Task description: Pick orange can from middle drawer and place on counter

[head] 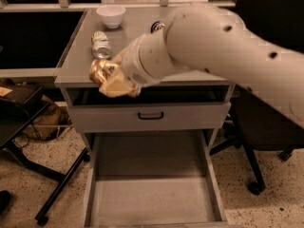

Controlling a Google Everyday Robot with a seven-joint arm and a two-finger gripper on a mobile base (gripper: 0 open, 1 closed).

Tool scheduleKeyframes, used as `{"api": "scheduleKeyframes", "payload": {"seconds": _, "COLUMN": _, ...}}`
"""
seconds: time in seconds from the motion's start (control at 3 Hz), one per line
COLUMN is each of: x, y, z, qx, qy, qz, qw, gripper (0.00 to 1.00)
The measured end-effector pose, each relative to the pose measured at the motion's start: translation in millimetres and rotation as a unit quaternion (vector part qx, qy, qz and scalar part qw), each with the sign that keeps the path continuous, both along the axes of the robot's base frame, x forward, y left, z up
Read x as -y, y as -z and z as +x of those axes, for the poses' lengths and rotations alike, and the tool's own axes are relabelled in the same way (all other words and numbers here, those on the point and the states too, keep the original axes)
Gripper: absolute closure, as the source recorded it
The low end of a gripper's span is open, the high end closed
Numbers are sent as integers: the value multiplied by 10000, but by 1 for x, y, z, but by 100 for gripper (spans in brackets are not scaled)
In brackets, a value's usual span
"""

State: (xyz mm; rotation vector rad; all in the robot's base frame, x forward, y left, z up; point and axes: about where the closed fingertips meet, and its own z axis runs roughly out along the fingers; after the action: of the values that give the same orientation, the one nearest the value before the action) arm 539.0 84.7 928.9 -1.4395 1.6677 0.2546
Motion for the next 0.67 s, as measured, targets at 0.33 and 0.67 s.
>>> {"api": "scheduleKeyframes", "payload": {"seconds": 0.33, "x": 13, "y": -49, "z": 67, "qx": 586, "qy": 331, "qz": -76, "qw": 9977, "gripper": 100}}
{"api": "scheduleKeyframes", "payload": {"seconds": 0.67, "x": 29, "y": -74, "z": 117, "qx": 1021, "qy": 760, "qz": -154, "qw": 9917, "gripper": 100}}
